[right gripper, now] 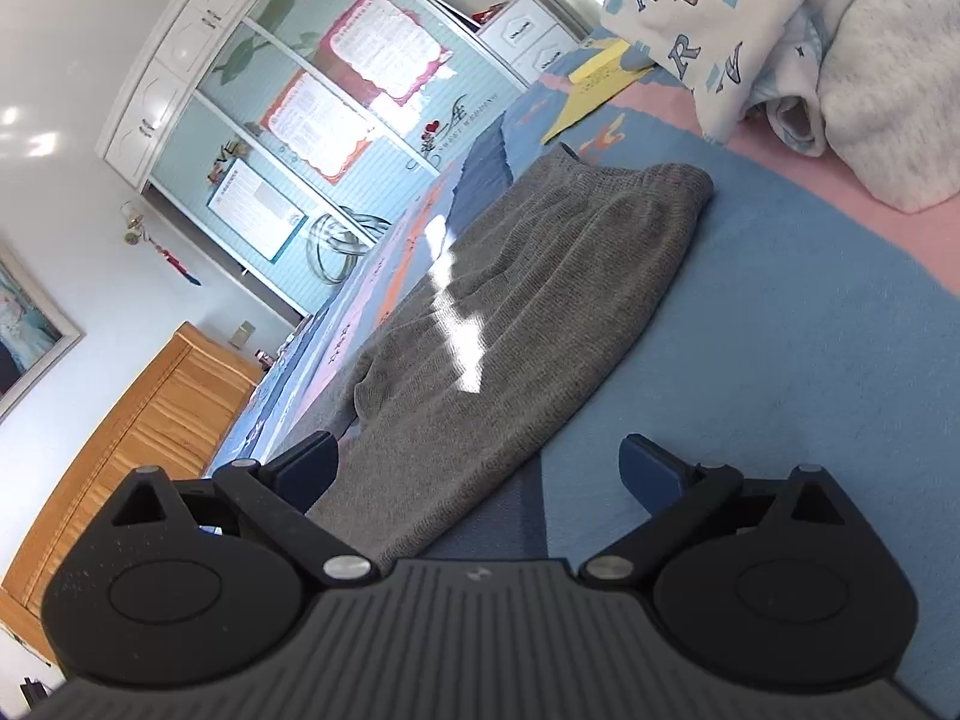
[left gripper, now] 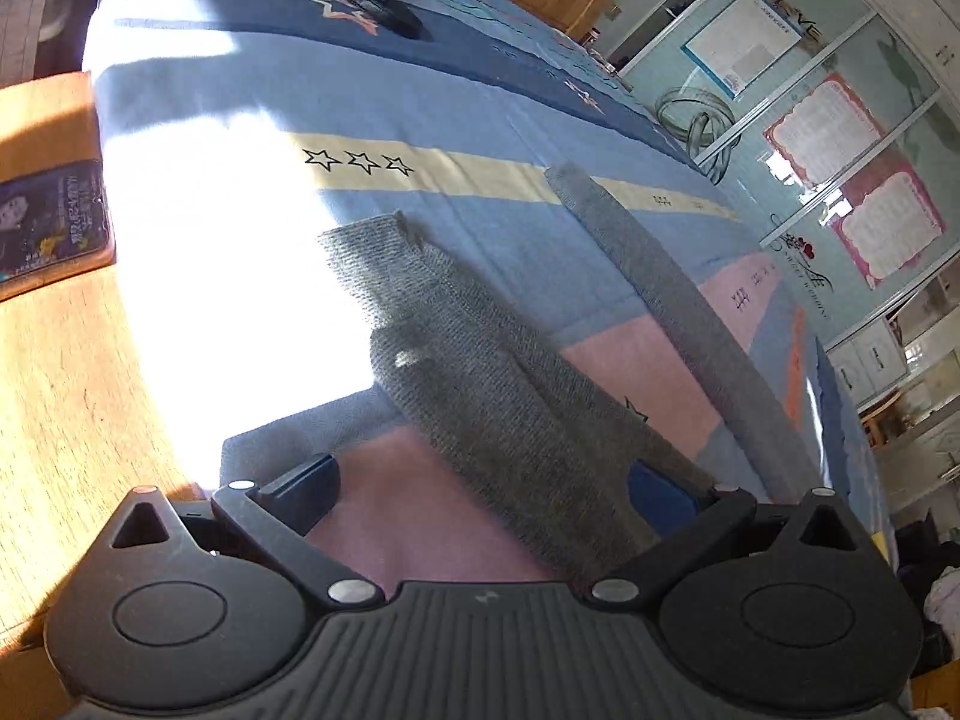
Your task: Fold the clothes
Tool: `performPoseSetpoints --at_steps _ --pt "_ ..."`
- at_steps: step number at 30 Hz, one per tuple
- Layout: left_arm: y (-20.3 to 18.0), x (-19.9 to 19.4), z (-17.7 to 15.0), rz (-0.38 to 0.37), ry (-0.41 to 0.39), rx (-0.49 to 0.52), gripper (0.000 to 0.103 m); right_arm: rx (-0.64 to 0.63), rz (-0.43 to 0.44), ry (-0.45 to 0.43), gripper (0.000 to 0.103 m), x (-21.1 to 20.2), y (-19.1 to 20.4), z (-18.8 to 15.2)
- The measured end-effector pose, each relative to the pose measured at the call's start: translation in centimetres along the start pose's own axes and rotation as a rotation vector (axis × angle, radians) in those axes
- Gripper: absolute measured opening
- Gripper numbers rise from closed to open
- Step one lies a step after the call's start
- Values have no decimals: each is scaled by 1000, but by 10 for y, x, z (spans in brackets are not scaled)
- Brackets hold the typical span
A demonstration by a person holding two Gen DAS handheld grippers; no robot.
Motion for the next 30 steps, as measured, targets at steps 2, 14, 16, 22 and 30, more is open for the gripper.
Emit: performPoseSetpoints --at_steps 2,14,16,22,30 --pt "3 2 1 -31 7 -53 102 -5 1 5 100 1 -1 0" --pt "-3 25 2 -119 -46 -124 102 -46 0 25 103 10 4 0" --pt "-6 30 3 -127 -67 -129 102 -53 -13 28 103 9 5 1" --pt "-20 41 1 -120 -128 -117 102 -78 -79 -13 103 5 9 10" --pt "-27 53 4 -149 -150 -135 102 99 -148 -28 94 5 -11 33"
Point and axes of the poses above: each gripper's, at about its wrist camera, not at the fingertips, and x roughly the way its jaws point, y to its left, z to its top, the point moved 3 cm from there along x, roughly the way its jaws point, and after that the axes turned 15 degrees about x, right-handed, at the moved point
